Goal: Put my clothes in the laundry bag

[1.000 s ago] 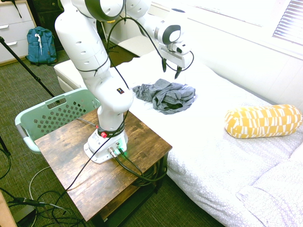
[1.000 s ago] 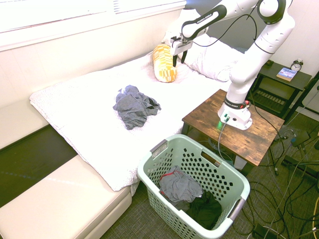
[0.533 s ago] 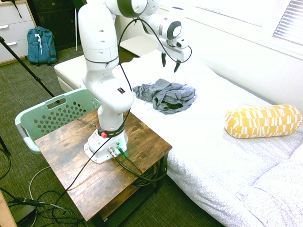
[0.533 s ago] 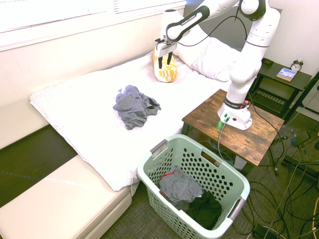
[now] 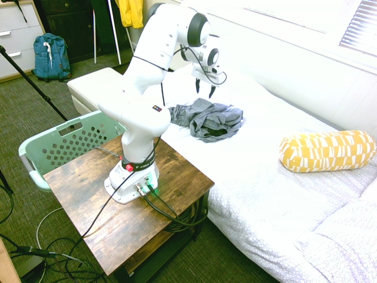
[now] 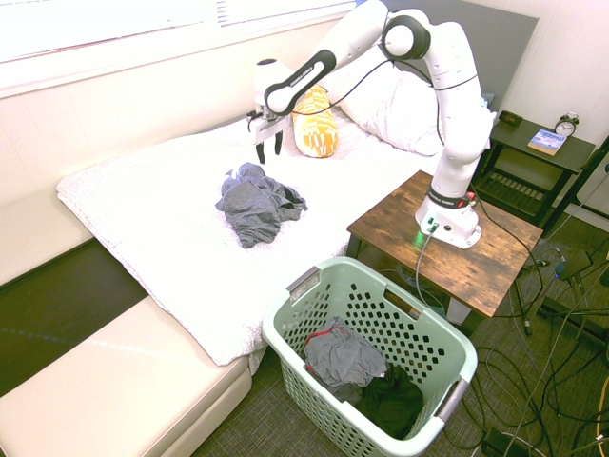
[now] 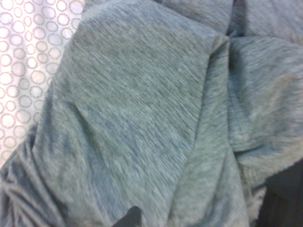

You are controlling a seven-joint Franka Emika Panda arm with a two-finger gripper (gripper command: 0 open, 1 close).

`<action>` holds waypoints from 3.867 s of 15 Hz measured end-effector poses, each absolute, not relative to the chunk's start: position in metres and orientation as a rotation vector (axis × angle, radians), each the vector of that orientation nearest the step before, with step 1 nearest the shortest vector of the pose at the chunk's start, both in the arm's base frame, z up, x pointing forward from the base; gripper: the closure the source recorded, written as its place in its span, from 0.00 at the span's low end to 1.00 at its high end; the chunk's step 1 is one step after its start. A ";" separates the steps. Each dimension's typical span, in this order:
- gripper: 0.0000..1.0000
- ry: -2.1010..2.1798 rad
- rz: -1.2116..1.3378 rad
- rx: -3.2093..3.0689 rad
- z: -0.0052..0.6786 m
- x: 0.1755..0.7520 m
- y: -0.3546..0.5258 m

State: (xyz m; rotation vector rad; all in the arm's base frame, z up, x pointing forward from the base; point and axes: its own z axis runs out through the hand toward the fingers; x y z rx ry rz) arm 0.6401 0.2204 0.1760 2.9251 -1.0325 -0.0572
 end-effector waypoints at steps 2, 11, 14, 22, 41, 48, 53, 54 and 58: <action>0.00 -1.027 -0.059 2.898 0.127 0.656 0.228; 0.00 -1.005 -0.336 2.791 0.041 0.690 0.164; 0.00 -0.934 -0.416 2.810 0.008 0.674 0.164; 0.00 -0.878 -0.516 2.873 -0.031 0.650 0.178; 1.00 -0.856 -0.552 2.917 -0.038 0.647 0.178; 1.00 -0.850 -0.558 2.940 -0.030 0.649 0.186; 1.00 -0.854 -0.506 2.963 0.009 0.651 0.185; 1.00 -0.855 -0.484 2.972 0.031 0.653 0.185; 1.00 -0.811 -0.387 3.032 0.129 0.647 0.206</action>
